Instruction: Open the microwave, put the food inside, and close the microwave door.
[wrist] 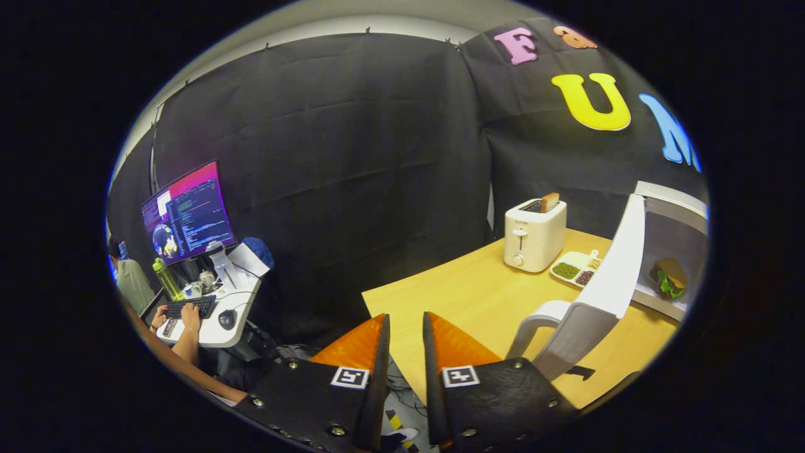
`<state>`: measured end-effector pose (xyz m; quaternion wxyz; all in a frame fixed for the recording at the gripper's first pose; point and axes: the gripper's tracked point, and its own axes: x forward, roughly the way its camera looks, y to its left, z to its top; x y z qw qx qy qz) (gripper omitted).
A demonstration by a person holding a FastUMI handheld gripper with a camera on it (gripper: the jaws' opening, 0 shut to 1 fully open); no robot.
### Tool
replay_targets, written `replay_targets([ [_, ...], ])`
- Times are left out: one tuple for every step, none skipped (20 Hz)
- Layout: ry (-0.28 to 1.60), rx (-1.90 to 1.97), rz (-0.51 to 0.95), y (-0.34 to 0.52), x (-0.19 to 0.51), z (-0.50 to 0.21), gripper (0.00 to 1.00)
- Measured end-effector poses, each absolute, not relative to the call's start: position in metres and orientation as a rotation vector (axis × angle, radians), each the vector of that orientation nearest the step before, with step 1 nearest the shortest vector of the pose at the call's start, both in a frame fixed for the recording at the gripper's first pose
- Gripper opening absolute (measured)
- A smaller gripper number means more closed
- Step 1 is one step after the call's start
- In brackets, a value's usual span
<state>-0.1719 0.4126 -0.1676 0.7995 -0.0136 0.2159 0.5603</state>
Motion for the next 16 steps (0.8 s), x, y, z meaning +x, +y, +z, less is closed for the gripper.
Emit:
replay_targets([
  [0.474, -0.026, 1.195, 0.411, -0.17, -0.171, 0.27],
  [0.442, -0.057, 1.074, 0.411, -0.146, -0.181, 0.28],
  [0.434, -0.054, 1.03, 0.396, -0.134, -0.178, 0.16],
  [0.469, -0.031, 1.003, 0.39, -0.124, -0.181, 0.03],
  [0.489, -0.006, 0.974, 0.385, -0.117, -0.182, 0.05],
  [0.52, 0.042, 0.985, 0.382, -0.117, -0.18, 0.05],
  [0.535, 0.062, 0.98, 0.377, -0.115, -0.183, 0.0],
  [0.529, 0.052, 0.965, 0.37, -0.113, -0.185, 0.01],
  [0.518, 0.031, 0.952, 0.366, -0.113, -0.188, 0.01],
  [0.511, 0.014, 0.941, 0.361, -0.114, -0.19, 0.01],
  [0.512, 0.015, 0.934, 0.355, -0.119, -0.189, 0.01],
  [0.52, 0.025, 0.929, 0.348, -0.119, -0.187, 0.01],
  [0.524, 0.029, 0.925, 0.348, -0.118, -0.188, 0.01],
  [0.526, 0.027, 0.923, 0.344, -0.118, -0.189, 0.01],
  [0.524, 0.021, 0.918, 0.336, -0.115, -0.19, 0.01],
  [0.522, 0.011, 0.911, 0.329, -0.114, -0.19, 0.01],
])
